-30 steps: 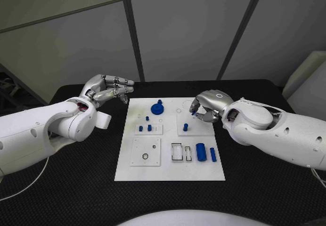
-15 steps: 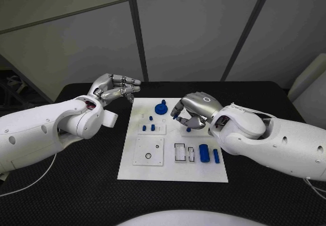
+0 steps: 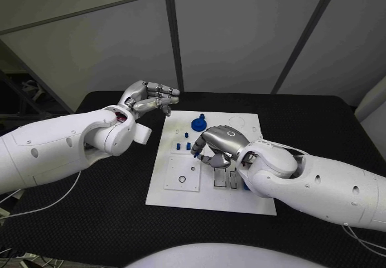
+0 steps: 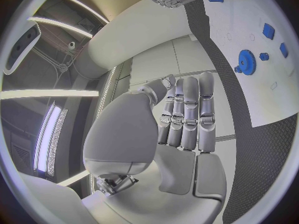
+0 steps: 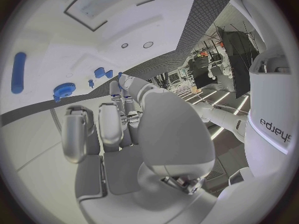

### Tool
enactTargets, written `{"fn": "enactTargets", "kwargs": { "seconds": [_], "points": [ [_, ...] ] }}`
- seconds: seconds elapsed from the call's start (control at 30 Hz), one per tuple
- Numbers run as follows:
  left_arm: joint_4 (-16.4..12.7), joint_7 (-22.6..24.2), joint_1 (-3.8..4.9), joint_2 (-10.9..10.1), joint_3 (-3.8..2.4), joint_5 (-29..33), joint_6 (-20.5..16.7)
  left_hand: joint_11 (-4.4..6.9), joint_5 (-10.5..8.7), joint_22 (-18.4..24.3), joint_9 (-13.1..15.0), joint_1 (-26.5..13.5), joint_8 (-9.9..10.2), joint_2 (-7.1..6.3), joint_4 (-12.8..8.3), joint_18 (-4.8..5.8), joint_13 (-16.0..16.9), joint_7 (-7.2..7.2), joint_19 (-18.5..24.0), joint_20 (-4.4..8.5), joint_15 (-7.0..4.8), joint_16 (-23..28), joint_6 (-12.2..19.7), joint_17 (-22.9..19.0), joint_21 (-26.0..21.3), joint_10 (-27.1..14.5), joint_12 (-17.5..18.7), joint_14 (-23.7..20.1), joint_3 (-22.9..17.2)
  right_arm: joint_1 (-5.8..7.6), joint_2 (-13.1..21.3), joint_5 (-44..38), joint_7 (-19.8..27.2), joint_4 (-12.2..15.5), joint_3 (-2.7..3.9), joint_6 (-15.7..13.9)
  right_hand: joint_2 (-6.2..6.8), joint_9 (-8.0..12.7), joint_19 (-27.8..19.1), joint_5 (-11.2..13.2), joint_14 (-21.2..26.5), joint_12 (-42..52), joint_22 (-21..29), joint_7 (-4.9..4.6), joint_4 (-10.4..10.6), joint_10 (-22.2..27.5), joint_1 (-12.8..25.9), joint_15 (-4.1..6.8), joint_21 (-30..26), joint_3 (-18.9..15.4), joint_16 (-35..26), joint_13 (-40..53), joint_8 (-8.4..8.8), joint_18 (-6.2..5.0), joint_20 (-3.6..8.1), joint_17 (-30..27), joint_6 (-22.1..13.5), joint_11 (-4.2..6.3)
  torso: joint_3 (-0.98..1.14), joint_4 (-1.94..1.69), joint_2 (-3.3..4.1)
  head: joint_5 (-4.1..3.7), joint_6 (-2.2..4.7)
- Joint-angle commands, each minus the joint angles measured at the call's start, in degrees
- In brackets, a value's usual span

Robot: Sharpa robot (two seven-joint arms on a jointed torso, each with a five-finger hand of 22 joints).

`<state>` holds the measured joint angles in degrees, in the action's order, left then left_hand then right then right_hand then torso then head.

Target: Assemble the parts on the task board

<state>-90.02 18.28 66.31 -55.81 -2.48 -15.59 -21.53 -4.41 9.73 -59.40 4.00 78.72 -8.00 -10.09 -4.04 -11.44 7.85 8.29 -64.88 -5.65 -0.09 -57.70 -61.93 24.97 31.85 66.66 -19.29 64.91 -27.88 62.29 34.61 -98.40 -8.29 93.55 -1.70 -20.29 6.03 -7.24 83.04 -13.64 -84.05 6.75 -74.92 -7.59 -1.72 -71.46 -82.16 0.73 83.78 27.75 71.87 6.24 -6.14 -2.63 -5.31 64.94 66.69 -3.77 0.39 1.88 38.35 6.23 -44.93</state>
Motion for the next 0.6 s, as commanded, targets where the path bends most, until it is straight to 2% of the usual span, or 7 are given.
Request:
{"fn": "enactTargets", "kwargs": {
  "seconds": [0.03, 0.23, 0.43, 0.6],
  "points": [
    [0.00, 0.50, 0.08, 0.20, -0.05, 0.15, 0.44, 0.13, 0.15, 0.07, -0.10, -0.07, -0.22, 0.51, -0.02, 1.04, 0.05, 0.27, 0.09, 0.01, 0.10, 0.32, 0.22, -0.09, -0.38, -0.45, -0.21, 0.17, 0.36, -0.30, -0.77, 0.54, 1.07, -0.76, -0.05, 1.86, -0.09, -0.10, 0.28, -0.27, -1.97, -0.07, -6.33, -0.17, -0.24, -0.08, 0.28, 0.21, 0.19, 0.12, 0.34, 0.05, -0.06, 0.30, 0.05, 0.00, 0.06, 0.11, 0.05, 0.02, 0.00, 0.70, -0.32],
    [0.07, 0.47, 0.08, 0.43, -0.05, 0.15, 0.50, 0.13, 0.15, 0.07, -0.10, -0.07, -0.22, 0.51, -0.02, 1.04, 0.05, 0.27, 0.09, 0.01, 0.10, 0.32, 0.22, -0.09, -0.38, -0.45, -0.21, 0.17, 0.36, -0.65, -1.69, 0.56, 1.16, -1.91, -0.31, 3.30, -0.09, -0.11, 0.30, -0.30, -1.97, -0.11, -6.38, -0.19, -0.25, -0.03, 0.31, 0.19, 0.22, 0.13, 0.39, 0.06, -0.02, 0.31, 0.04, 0.05, 0.00, 0.08, 0.02, 0.01, 0.00, 1.37, -0.77],
    [0.13, 0.44, 0.09, 0.69, -0.05, 0.15, 0.56, 0.13, 0.15, 0.07, -0.10, -0.07, -0.22, 0.51, -0.02, 1.04, 0.05, 0.27, 0.09, 0.01, 0.10, 0.32, 0.22, -0.09, -0.38, -0.45, -0.21, 0.17, 0.36, -0.84, -2.34, 0.56, 1.28, -2.39, -0.95, 5.00, -0.10, -0.13, 0.27, -0.32, -1.97, -0.16, -6.34, -0.23, -0.24, 0.02, 0.37, 0.17, 0.21, 0.11, 0.42, 0.07, 0.01, 0.30, 0.03, 0.06, -0.04, 0.05, 0.04, 0.04, -0.02, 1.61, -0.98],
    [0.12, 0.43, 0.09, 0.82, -0.06, 0.15, 0.60, 0.10, 0.14, 0.09, -0.09, -0.14, -0.25, 0.53, 0.00, 1.05, 0.08, 0.28, 0.11, -0.02, 0.14, 0.35, 0.23, -0.11, -0.43, -0.55, -0.28, 0.15, 0.42, -1.04, -2.74, 0.44, 1.19, -2.79, -1.17, 5.56, -0.11, -0.14, 0.29, -0.32, -1.97, -0.17, -6.39, -0.24, -0.23, 0.04, 0.40, 0.16, 0.24, 0.10, 0.41, 0.07, 0.02, 0.31, 0.02, 0.04, -0.06, 0.05, 0.07, 0.09, -0.01, 1.77, -1.20]
  ]
}}
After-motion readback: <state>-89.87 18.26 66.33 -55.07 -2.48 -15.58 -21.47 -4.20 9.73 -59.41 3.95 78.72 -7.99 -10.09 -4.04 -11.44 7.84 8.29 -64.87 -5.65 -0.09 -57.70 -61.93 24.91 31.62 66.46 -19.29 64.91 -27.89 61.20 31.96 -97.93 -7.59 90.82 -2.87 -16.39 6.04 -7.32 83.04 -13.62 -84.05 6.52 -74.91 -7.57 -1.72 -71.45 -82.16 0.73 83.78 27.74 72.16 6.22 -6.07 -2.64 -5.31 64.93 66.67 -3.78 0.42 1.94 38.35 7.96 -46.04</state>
